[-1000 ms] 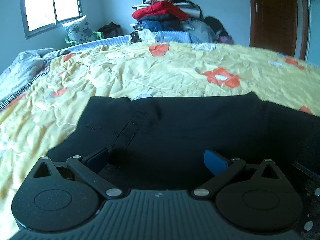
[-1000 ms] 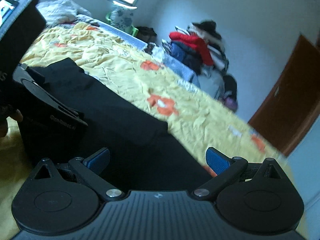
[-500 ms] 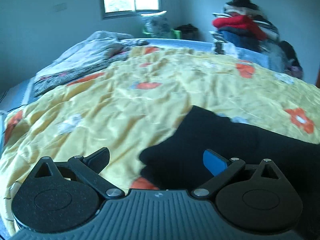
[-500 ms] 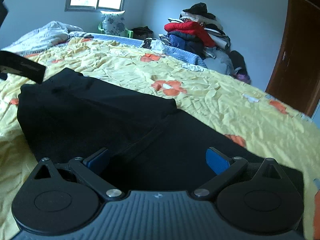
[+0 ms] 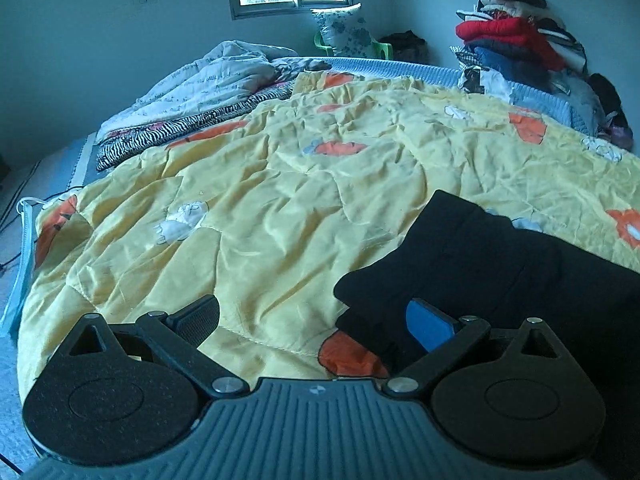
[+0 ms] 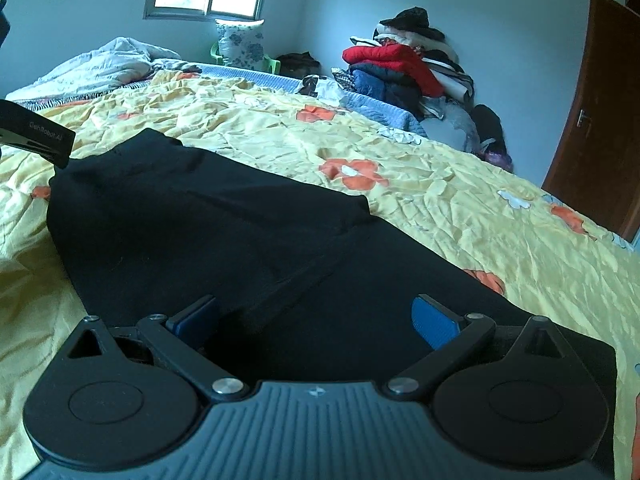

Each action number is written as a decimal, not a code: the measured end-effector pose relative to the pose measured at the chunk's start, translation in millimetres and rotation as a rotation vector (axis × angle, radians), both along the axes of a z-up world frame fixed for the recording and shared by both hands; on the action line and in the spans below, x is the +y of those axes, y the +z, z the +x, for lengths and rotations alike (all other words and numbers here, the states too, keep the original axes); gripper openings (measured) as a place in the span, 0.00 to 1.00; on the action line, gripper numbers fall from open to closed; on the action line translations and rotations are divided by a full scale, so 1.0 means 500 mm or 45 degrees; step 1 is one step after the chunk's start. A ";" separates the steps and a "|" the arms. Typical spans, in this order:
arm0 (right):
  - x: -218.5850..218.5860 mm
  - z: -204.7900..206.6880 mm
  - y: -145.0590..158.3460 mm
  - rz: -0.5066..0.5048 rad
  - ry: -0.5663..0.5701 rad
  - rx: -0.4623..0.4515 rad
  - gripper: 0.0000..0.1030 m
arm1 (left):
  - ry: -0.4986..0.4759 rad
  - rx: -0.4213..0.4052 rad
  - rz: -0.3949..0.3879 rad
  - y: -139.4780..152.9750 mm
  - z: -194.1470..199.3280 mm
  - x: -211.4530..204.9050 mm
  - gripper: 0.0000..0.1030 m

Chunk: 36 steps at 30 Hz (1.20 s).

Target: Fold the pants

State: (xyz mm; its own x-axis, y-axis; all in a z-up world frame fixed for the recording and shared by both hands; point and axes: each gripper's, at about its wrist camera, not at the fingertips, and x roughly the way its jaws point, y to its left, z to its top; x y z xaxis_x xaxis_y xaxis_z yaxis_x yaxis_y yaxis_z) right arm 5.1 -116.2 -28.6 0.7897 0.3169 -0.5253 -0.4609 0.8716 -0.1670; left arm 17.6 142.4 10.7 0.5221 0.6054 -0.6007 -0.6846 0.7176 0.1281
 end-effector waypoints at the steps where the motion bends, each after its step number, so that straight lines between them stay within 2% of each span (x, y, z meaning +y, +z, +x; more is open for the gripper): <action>1: 0.000 0.000 0.000 -0.001 0.000 -0.001 1.00 | 0.002 0.006 0.001 -0.001 0.001 0.001 0.98; 17: 0.000 0.002 -0.002 0.009 -0.008 0.020 1.00 | -0.007 0.034 0.003 -0.004 0.003 0.006 0.98; 23: -0.004 -0.004 0.008 0.014 -0.006 -0.027 1.00 | -0.020 0.047 -0.005 -0.008 0.006 0.009 0.98; 29: 0.026 -0.024 0.055 -0.109 0.058 -0.169 1.00 | -0.024 0.048 -0.022 -0.012 0.006 0.020 0.99; 36: 0.139 -0.054 0.074 -0.334 0.252 -0.278 1.00 | -0.037 0.045 -0.045 -0.014 0.007 0.032 1.00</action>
